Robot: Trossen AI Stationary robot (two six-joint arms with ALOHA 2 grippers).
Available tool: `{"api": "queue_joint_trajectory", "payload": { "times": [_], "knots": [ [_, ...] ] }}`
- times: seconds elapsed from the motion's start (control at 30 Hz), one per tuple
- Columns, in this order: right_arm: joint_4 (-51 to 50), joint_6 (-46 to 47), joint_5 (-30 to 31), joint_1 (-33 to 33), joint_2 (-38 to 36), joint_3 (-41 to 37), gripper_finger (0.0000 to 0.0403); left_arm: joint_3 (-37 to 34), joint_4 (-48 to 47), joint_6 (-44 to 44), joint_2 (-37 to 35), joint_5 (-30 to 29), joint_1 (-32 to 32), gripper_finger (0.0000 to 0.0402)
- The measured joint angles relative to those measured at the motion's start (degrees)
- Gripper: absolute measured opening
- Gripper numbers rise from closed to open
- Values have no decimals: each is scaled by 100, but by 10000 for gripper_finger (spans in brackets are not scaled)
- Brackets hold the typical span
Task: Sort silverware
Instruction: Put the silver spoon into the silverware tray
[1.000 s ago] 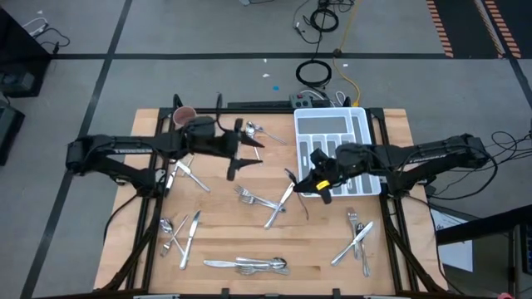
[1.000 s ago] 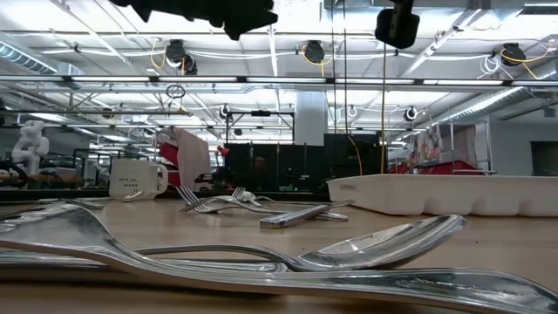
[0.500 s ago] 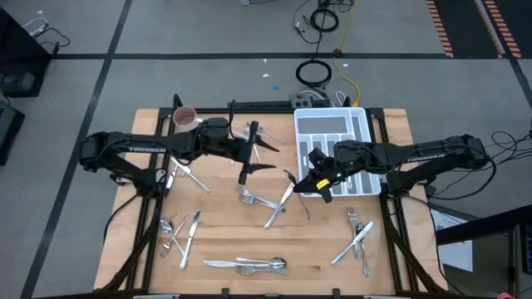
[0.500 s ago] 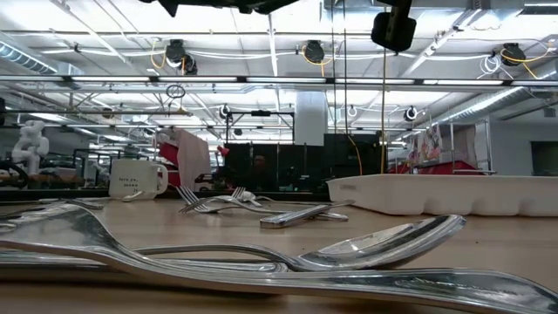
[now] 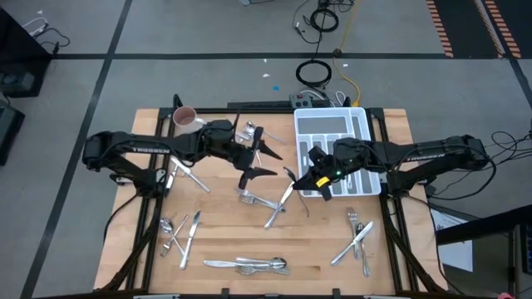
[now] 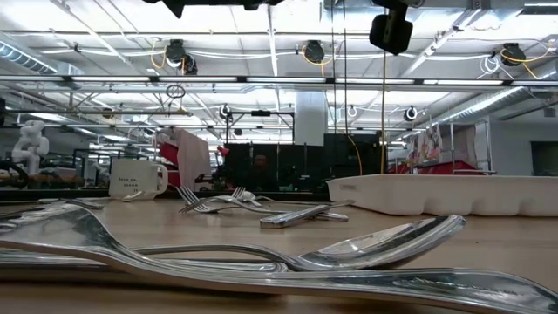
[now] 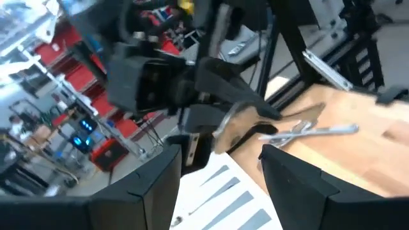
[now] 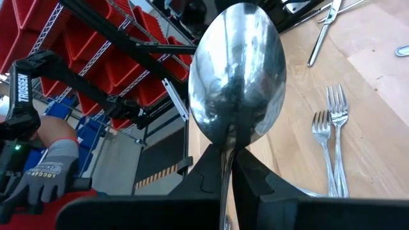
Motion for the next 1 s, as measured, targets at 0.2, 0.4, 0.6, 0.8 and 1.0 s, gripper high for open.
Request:
{"api": "queue_joint_trajectory", "payload": {
  "times": [0.2, 0.4, 0.6, 0.8, 1.0],
  "knots": [
    [0, -7, -80, -64, 0, 0, 0, 0, 233, 996, 67, -856, -216, 220],
    [-2, -43, -81, -64, 0, 0, 0, 0, 305, 1271, 66, -918, -275, 191],
    [-2, -63, -81, -62, 0, 0, 0, 0, 323, 1293, 66, -859, -341, 163],
    [3, -23, -495, -168, 108, 2, 0, 0, 322, 1297, 66, -739, -335, 160],
    [95, 54, -877, -347, 502, 2, 0, -2, 293, 1289, 66, -710, -335, 160]
  ]
}}
